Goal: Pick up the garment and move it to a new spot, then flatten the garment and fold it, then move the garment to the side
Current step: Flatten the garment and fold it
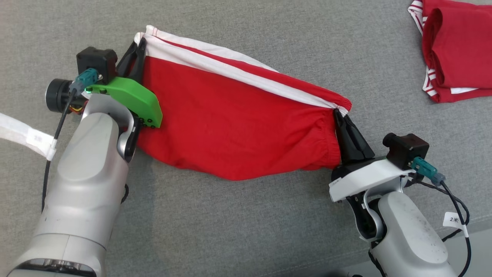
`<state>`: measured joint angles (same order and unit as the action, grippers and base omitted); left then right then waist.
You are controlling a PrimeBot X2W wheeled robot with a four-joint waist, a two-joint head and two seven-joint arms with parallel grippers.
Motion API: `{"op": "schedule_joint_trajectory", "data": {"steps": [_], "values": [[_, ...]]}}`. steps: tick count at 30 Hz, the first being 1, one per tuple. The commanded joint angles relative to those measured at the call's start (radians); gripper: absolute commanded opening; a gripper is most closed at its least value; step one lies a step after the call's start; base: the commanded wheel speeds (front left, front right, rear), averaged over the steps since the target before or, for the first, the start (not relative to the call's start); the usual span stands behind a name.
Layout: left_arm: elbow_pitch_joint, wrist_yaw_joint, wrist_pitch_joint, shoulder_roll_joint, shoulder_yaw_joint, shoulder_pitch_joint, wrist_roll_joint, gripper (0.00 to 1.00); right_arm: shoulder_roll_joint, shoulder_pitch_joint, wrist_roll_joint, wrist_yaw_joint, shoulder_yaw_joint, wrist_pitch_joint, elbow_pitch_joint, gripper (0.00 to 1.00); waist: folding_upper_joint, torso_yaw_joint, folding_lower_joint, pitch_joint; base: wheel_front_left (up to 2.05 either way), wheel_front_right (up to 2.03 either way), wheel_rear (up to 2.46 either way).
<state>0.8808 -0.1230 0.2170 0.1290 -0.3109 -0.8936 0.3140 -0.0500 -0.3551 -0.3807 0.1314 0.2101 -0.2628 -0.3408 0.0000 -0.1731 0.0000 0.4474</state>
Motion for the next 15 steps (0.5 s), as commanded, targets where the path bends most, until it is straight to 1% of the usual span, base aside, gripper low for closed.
{"op": "schedule_joint_trajectory", "data": {"steps": [1,4,5,6,7,8,9,15], "values": [[0.025,0.002,0.008,0.004,-0.004,-0.036,-0.009,0.0,-0.002,-0.015,-0.01,-0.002,0.008,-0.002,-0.003,0.0,0.0,-0.012,0.0,0.012,0.0,0.0,0.0],[0.074,0.002,0.011,0.004,-0.012,-0.073,-0.014,0.0,-0.001,-0.023,-0.02,-0.002,0.018,-0.002,-0.003,0.0,0.0,-0.019,0.0,0.02,0.0,0.0,0.0],[0.087,0.002,0.013,0.003,-0.014,-0.083,-0.016,0.0,-0.001,-0.025,-0.02,-0.002,0.021,-0.002,-0.003,0.02,0.0,-0.021,0.0,0.021,0.0,0.0,0.0],[0.105,0.003,0.014,0.003,-0.016,-0.093,-0.017,0.0,-0.002,-0.027,-0.022,-0.002,0.024,-0.002,-0.001,0.28,0.0,-0.023,0.0,0.023,0.0,0.0,0.0],[0.117,0.004,0.016,0.002,-0.02,-0.101,-0.019,0.01,-0.002,-0.029,-0.026,-0.002,0.028,-0.002,0.001,0.43,0.0,-0.025,0.0,0.024,0.0,0.0,0.0],[0.13,0.004,0.019,0.002,-0.022,-0.11,-0.019,0.41,-0.002,-0.032,-0.028,-0.002,0.028,-0.002,0.009,1.0,0.0,-0.026,0.0,0.025,0.0,0.0,0.0],[0.141,0.004,0.022,0.0,-0.024,-0.118,-0.02,1.0,-0.002,-0.033,-0.029,-0.002,0.027,-0.002,0.013,1.0,0.0,-0.026,0.0,0.025,0.0,0.0,0.0],[0.15,0.002,0.042,-0.017,-0.028,-0.124,-0.012,1.0,-0.001,-0.012,-0.024,-0.002,0.001,-0.002,0.047,1.0,0.0,-0.008,0.0,0.002,0.0,0.0,0.0]]}}
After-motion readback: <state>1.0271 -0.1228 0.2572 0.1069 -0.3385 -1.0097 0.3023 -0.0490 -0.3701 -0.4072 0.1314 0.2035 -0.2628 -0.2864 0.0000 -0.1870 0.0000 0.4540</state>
